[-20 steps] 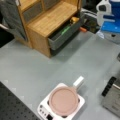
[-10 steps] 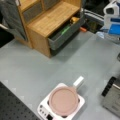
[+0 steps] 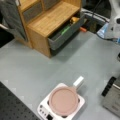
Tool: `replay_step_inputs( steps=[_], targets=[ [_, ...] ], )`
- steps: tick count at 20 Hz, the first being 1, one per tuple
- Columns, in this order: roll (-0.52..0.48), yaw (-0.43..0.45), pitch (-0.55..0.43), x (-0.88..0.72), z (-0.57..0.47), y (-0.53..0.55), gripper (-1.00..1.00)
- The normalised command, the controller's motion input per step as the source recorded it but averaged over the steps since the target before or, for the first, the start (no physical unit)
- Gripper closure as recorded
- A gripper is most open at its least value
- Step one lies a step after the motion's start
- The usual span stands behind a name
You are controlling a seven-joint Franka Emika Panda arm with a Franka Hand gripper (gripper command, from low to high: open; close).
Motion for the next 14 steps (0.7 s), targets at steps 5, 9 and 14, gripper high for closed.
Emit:
replay_step_inputs(
  steps=[5, 9, 14],
  targets=[
    [0.24, -0.12, -0.151, -0.3, -0.3, -0.08, -1.0],
    [0.322, -0.07, -0.193, -0.28, -0.32, -0.17, -1.0],
    [0.345, -0.023, -0.241, -0.22, -0.38, -0.32, -1.0]
  ],
)
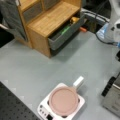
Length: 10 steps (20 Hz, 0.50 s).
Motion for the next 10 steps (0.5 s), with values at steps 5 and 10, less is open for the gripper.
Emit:
replay_step_inputs(
  steps=[5, 10],
  targets=[
    [0.309, -0.018, -0.227, -0.19, -0.43, -0.43, -1.0],
    [0.243, -0.024, -0.182, -0.19, -0.45, -0.47, -1.0]
  ],
)
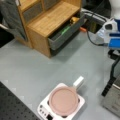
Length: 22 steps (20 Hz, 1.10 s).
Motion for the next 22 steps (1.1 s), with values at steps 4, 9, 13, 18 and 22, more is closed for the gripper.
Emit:
replay_step_inputs(
  steps=[4, 9, 13, 18, 22],
  targets=[
    [0.227, -0.016, -0.176, -0.19, -0.54, -0.47, -1.0],
    [0.204, -0.007, -0.16, -0.21, -0.52, -0.44, -1.0],
    [0.179, -0.04, -0.162, -0.1, -0.35, -0.28, -1.0],
    [0.149, -0.028, -0.155, -0.05, -0.24, -0.17, -1.0],
    [0.1, -0.015, -0.148, -0.07, -0.21, -0.17, -1.0]
  ],
)
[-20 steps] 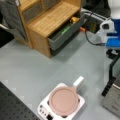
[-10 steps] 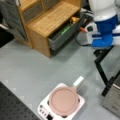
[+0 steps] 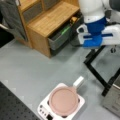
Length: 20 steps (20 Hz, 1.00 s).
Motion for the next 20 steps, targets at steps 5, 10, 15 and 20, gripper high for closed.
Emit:
replay_step_inputs(
  steps=[5, 10, 15, 20],
  targets=[
    [0.04, 0.013, -0.137, -0.06, -0.23, -0.27, -1.0],
    [0.022, 0.066, -0.081, 0.0, -0.12, -0.32, -1.0],
    [0.071, 0.122, -0.032, 0.03, -0.04, -0.18, -1.0],
    [0.109, 0.118, -0.003, -0.01, -0.03, 0.02, -1.0]
  ],
)
